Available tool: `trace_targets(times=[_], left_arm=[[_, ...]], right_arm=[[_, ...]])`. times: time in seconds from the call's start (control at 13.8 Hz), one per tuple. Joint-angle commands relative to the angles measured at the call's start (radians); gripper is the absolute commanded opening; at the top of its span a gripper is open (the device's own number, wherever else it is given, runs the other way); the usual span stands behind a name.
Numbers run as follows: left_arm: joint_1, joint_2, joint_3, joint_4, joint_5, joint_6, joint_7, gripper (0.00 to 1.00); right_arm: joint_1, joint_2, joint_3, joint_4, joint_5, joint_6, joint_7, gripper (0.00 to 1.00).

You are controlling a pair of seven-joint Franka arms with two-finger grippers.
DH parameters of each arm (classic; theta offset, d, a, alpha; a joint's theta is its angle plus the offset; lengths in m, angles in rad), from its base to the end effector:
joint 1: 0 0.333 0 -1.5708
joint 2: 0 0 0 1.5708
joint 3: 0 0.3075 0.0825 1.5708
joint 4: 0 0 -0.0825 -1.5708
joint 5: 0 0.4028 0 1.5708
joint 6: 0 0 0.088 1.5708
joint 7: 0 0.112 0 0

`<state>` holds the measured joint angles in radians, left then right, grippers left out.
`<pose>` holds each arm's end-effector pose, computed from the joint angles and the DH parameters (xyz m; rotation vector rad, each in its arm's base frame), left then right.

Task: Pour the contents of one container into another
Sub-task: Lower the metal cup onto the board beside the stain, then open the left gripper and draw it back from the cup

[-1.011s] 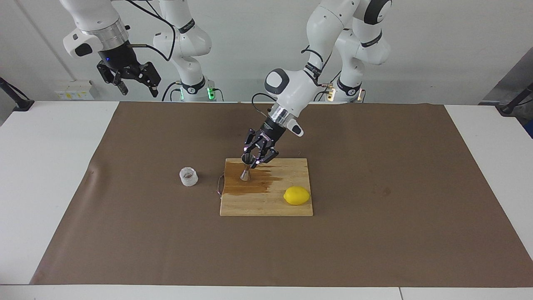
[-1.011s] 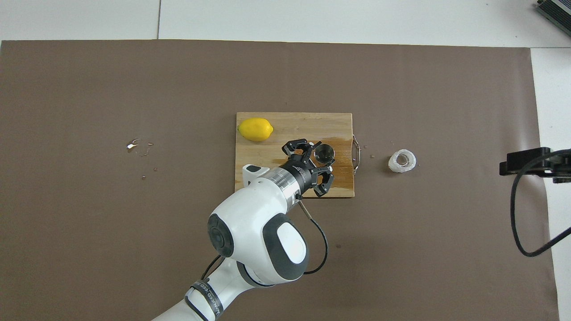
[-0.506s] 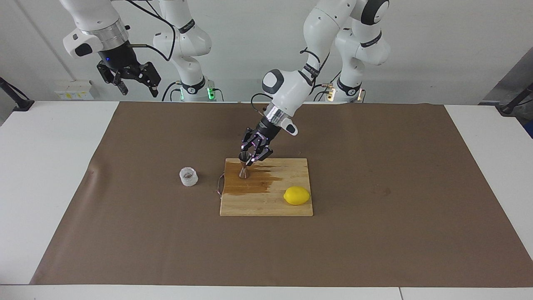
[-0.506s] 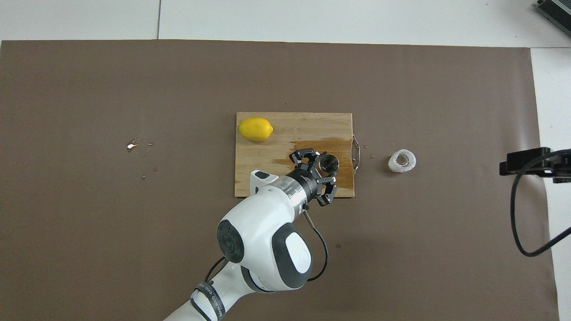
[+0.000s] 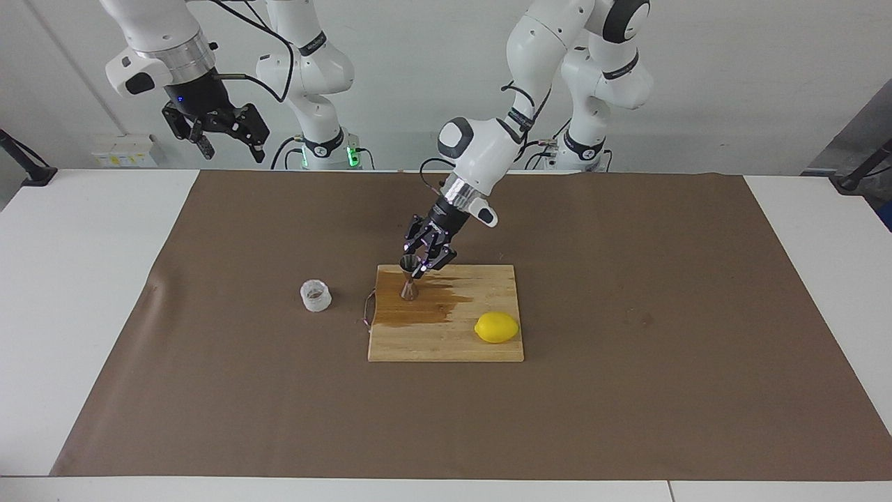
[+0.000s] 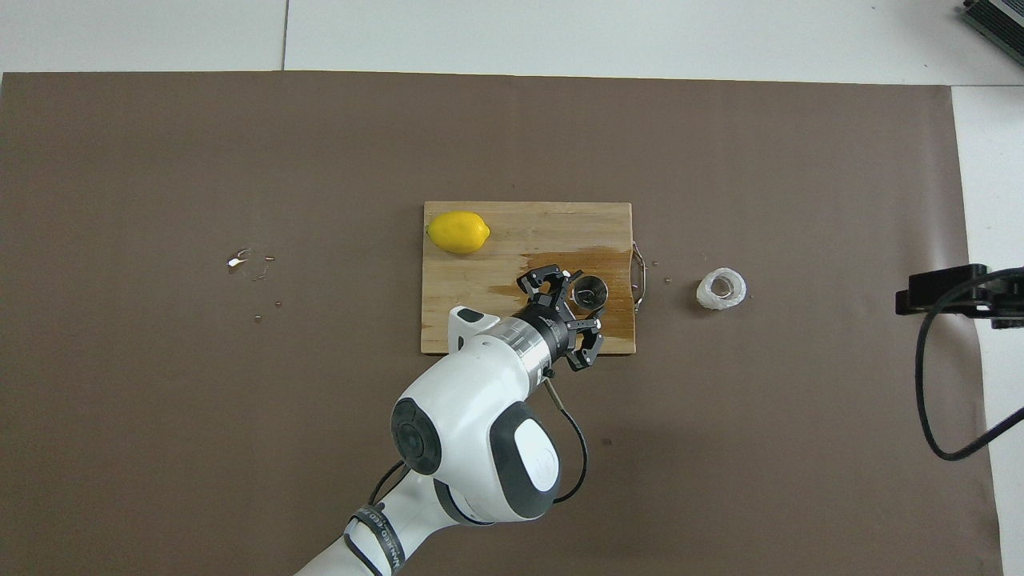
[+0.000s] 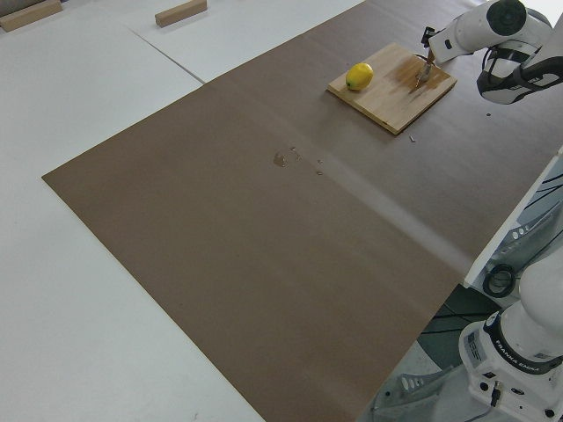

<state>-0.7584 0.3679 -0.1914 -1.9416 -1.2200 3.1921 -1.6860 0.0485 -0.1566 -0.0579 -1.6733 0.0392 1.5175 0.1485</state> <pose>0.4508 -0.4654 0.3294 1.2317 1.9636 -0.3852 0.5194 -0.0027 0.6418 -3.0842 0.2397 0.0044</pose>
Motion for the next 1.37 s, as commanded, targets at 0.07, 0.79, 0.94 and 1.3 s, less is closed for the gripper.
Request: trace_targets(times=[0.07, 0.79, 0.94, 1.3], left_arm=[[-0.021, 0.0, 0.012, -0.002, 0.01, 0.031, -0.006, 1.0], [0.057, -0.176, 0.021, -0.025, 0.005, -0.165, -0.007, 1.0], [0.114, -0.179, 0.035, 0.002, 0.016, -0.28, -0.004, 1.0], [0.29, -0.19, 0.067, 0.107, 0.46, -0.7, 0.005, 1.0]], right_arm=[[-0.007, -0.009, 0.004, -0.005, -0.004, -0.01, -0.001, 1.0], [-0.009, -0.009, 0.004, -0.005, -0.004, -0.01, -0.001, 1.0], [-0.009, -0.009, 0.004, -0.005, -0.004, -0.01, -0.001, 1.0], [-0.009, -0.009, 0.004, -0.005, -0.004, -0.01, -0.001, 1.0]])
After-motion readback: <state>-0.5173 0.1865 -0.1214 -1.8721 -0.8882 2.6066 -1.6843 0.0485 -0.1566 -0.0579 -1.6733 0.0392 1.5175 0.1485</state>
